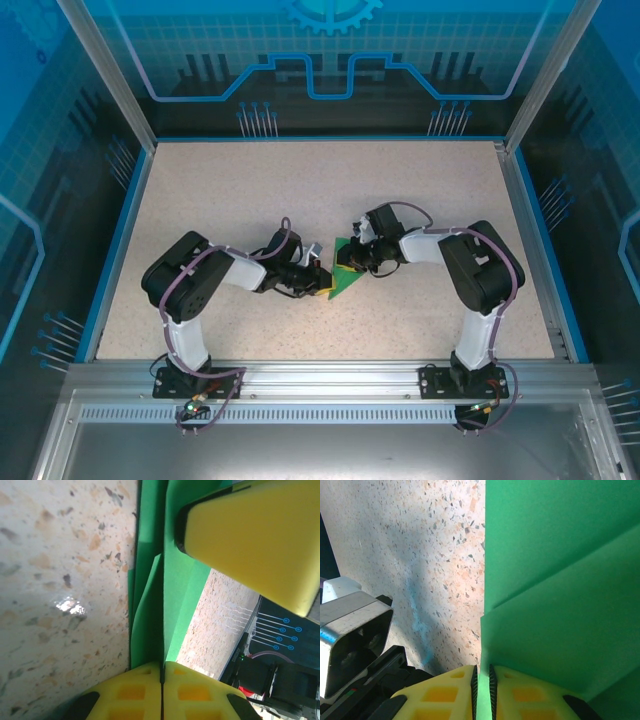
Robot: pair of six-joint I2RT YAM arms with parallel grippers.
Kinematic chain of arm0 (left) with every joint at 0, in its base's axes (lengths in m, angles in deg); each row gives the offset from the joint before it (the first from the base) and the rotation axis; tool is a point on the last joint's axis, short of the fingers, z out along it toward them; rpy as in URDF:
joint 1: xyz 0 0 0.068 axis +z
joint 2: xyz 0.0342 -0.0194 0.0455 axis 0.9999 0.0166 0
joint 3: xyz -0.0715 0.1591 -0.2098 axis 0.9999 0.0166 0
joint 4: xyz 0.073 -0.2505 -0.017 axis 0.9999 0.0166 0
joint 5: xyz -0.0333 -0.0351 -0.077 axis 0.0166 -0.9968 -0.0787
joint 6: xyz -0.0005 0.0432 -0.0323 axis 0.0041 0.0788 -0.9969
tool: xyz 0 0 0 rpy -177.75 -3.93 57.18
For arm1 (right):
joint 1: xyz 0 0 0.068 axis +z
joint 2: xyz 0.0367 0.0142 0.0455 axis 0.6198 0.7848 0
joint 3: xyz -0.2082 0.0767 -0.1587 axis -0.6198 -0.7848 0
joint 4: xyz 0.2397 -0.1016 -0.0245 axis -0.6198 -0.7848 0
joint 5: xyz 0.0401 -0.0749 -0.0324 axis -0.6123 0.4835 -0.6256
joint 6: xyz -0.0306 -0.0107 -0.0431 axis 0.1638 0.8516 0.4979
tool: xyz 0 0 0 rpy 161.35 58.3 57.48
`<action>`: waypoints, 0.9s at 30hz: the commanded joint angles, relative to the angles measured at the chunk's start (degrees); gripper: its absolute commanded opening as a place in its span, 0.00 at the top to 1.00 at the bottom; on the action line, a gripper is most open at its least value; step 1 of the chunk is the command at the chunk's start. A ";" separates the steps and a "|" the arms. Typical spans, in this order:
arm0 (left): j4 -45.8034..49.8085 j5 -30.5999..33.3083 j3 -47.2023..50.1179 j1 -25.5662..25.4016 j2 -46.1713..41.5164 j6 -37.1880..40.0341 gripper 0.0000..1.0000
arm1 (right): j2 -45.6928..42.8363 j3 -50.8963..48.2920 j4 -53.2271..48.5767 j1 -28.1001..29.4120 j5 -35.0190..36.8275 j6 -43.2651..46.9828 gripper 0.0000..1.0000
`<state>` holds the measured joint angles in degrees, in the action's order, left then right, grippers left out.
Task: Fold a paper plane with a square sheet of paper (pick it up from the middle)
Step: Fourth fold the wing at the center of the table.
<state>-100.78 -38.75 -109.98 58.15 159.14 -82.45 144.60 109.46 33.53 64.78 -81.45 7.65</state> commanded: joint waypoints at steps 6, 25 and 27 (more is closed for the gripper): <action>0.47 3.13 1.37 0.49 1.81 -3.03 0.93 | -2.95 0.30 -1.77 -1.58 0.32 1.98 0.83; 1.64 3.72 0.71 0.48 3.74 -4.98 0.93 | -0.21 1.89 -2.18 -0.51 -1.35 2.41 0.82; 2.06 3.80 0.62 0.50 3.67 -4.82 0.93 | 0.11 2.01 -2.16 -0.38 -1.08 2.27 0.82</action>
<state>-103.03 -38.64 -109.43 58.20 159.62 -87.59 143.24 110.20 32.42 63.82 -81.48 9.60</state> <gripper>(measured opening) 0.069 0.177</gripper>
